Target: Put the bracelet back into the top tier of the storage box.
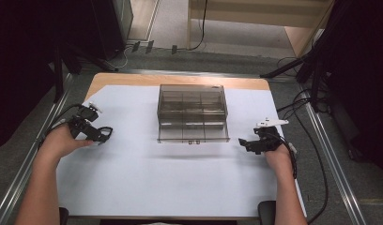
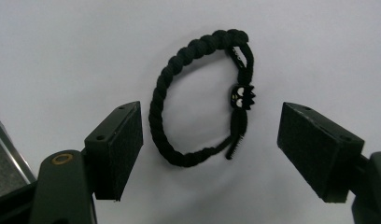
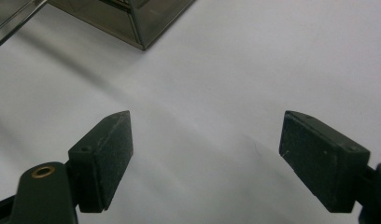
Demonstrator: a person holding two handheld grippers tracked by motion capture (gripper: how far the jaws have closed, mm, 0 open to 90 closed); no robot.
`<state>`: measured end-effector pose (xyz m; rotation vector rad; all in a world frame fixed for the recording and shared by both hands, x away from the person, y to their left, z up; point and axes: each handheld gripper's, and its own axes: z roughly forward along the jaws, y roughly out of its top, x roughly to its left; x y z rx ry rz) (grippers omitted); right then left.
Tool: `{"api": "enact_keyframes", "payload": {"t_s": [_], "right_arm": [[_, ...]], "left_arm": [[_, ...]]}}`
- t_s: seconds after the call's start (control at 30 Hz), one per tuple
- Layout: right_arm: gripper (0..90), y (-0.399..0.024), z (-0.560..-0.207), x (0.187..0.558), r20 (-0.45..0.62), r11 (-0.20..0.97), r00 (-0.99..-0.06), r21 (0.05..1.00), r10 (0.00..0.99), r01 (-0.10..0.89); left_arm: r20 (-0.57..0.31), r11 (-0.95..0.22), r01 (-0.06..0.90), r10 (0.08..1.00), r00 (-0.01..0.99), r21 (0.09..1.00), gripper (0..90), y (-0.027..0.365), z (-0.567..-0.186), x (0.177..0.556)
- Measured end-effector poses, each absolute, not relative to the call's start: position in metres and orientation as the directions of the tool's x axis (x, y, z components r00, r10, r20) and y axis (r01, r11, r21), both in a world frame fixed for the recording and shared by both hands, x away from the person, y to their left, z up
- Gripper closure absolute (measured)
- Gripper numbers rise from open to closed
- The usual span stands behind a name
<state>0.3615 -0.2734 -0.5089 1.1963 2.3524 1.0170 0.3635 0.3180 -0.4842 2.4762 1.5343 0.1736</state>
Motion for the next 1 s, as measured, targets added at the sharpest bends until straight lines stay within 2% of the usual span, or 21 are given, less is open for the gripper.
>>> {"api": "enact_keyframes", "payload": {"t_s": [0.23,0.33,0.63,0.77,0.87,0.9,0.93,1.0], "right_arm": [[18.4,-0.273,-0.509,0.362,0.039,0.401,-0.605,0.714,0.795,0.574],[18.4,-0.273,-0.509,0.362,0.039,0.400,-0.603,0.714,0.796,0.575],[18.4,-0.273,-0.509,0.361,0.037,0.403,-0.605,0.714,0.795,0.573],[18.4,-0.273,-0.509,0.361,0.037,0.404,-0.606,0.713,0.795,0.573],[18.4,-0.273,-0.509,0.362,0.038,0.401,-0.603,0.713,0.797,0.575],[18.4,-0.273,-0.509,0.362,0.037,0.403,-0.605,0.713,0.796,0.573],[18.4,-0.273,-0.509,0.362,0.037,0.403,-0.605,0.713,0.796,0.574],[18.4,-0.273,-0.509,0.362,0.036,0.403,-0.605,0.713,0.795,0.573]], "left_arm": [[0.007,-0.433,0.878,0.897,0.441,0.202,24.1,0.321,-0.495,0.369],[-0.017,-0.431,0.881,0.897,0.442,0.197,24.5,0.321,-0.498,0.370],[0.005,-0.445,0.874,0.891,0.453,0.194,25.1,0.319,-0.499,0.368],[0.001,-0.428,0.884,0.900,0.435,0.191,29.1,0.318,-0.498,0.367],[-0.003,-0.428,0.884,0.900,0.436,0.187,38.1,0.315,-0.496,0.365],[-0.009,-0.436,0.881,0.895,0.445,0.184,50.7,0.313,-0.494,0.364],[-0.009,-0.436,0.881,0.895,0.445,0.184,57.6,0.313,-0.494,0.364],[-0.011,-0.436,0.882,0.896,0.445,0.182,65.3,0.311,-0.493,0.363]]}}
